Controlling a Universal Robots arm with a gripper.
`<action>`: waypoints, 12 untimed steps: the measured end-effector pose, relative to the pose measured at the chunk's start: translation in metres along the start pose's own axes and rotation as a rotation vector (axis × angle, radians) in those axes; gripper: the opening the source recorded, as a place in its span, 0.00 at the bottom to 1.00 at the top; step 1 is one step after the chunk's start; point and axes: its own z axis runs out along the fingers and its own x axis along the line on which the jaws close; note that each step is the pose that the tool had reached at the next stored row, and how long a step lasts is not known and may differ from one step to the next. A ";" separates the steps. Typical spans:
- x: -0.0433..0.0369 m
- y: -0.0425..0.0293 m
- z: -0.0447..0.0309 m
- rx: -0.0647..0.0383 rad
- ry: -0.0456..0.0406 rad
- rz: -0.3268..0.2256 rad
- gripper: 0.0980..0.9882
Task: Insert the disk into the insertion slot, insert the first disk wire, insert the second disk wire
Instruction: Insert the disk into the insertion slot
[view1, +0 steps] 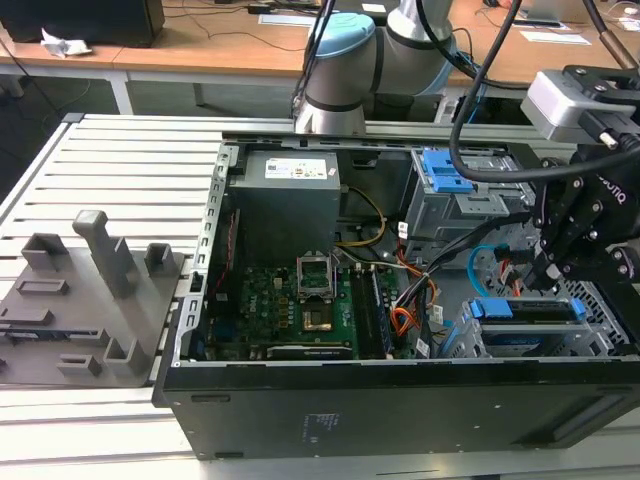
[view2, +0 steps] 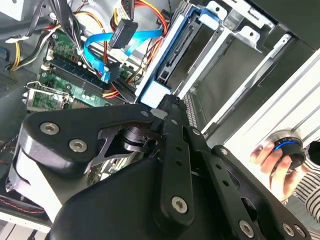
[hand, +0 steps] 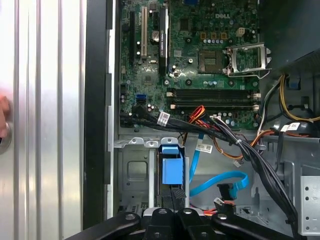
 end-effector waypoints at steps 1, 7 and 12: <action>0.0000 0.0000 0.0006 0.000 0.0000 0.000 0.01; 0.0000 -0.0006 0.0109 0.000 -0.0001 0.000 0.01; 0.0000 -0.0010 0.0188 0.000 0.0000 0.000 0.01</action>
